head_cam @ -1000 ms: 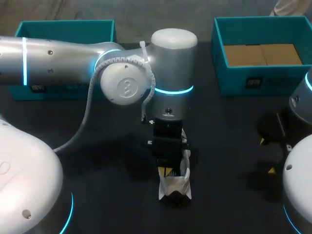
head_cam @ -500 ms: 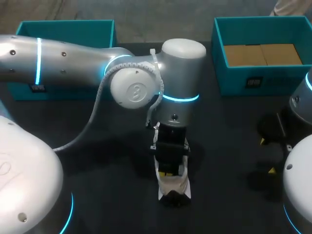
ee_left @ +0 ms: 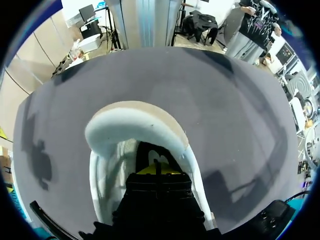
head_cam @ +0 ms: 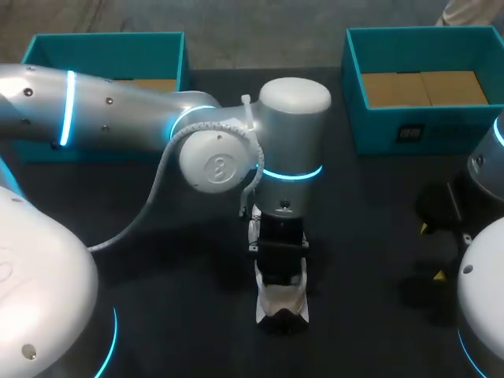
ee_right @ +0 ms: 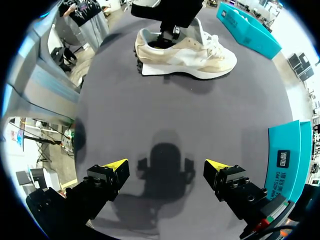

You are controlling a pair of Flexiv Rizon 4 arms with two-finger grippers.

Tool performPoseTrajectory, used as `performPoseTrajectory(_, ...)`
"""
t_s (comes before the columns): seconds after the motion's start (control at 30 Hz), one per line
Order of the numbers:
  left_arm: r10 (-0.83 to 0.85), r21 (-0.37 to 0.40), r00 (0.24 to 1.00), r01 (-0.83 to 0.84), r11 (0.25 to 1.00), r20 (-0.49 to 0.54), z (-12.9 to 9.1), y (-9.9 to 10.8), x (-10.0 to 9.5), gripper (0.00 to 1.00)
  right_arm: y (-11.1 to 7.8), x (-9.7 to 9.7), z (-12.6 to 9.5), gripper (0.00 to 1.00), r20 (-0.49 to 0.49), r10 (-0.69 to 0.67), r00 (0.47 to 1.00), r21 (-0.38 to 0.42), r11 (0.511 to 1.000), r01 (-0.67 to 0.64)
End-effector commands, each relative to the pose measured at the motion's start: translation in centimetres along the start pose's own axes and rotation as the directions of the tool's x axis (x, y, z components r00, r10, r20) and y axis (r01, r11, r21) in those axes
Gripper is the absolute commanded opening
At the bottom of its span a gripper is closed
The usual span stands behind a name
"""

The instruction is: Take the shoe out of the shoebox, open the shoe tongue, remove and reinsert the insole, then place the shoe into the shoebox

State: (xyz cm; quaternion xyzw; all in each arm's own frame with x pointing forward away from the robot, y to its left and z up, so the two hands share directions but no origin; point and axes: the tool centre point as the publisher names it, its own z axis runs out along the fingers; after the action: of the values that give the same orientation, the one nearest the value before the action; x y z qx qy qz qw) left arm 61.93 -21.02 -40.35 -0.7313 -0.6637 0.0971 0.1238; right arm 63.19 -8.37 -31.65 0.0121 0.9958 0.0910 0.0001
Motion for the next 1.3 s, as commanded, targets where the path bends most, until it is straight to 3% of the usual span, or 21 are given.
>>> performPoseTrajectory(0.03,0.004,-0.027,0.999,-0.003,1.000,0.053,-1.3,-0.5,1.1,0.00,0.0,0.1,0.0,1.00,0.002,0.000,1.000,0.001,1.000,0.000)
performPoseTrajectory(0.3,0.029,0.022,0.998,-0.030,0.999,0.052,-4.6,-0.8,0.8,0.00,0.0,0.1,0.0,1.00,0.002,0.000,1.000,0.001,1.000,0.000)
performPoseTrajectory(0.47,0.064,0.053,0.998,-0.065,0.996,0.009,-5.1,-1.5,0.2,0.00,0.0,0.1,0.0,1.00,0.002,0.000,1.000,0.001,1.000,0.000)
performPoseTrajectory(0.83,0.050,0.014,0.990,-0.049,0.999,-0.131,-2.3,-1.8,-0.1,0.00,0.0,0.1,0.0,1.00,0.002,0.000,1.000,0.001,1.000,0.000)
performPoseTrajectory(1.07,0.032,0.087,0.993,-0.022,0.996,-0.115,-0.7,-1.1,0.6,0.00,0.0,0.1,0.0,1.00,0.002,0.000,1.000,0.001,1.000,0.000)
performPoseTrajectory(1.3,-0.002,0.085,0.999,0.005,0.996,-0.034,0.6,-0.8,0.9,0.00,0.0,0.1,0.0,1.00,0.002,0.000,1.000,0.001,1.000,0.000)
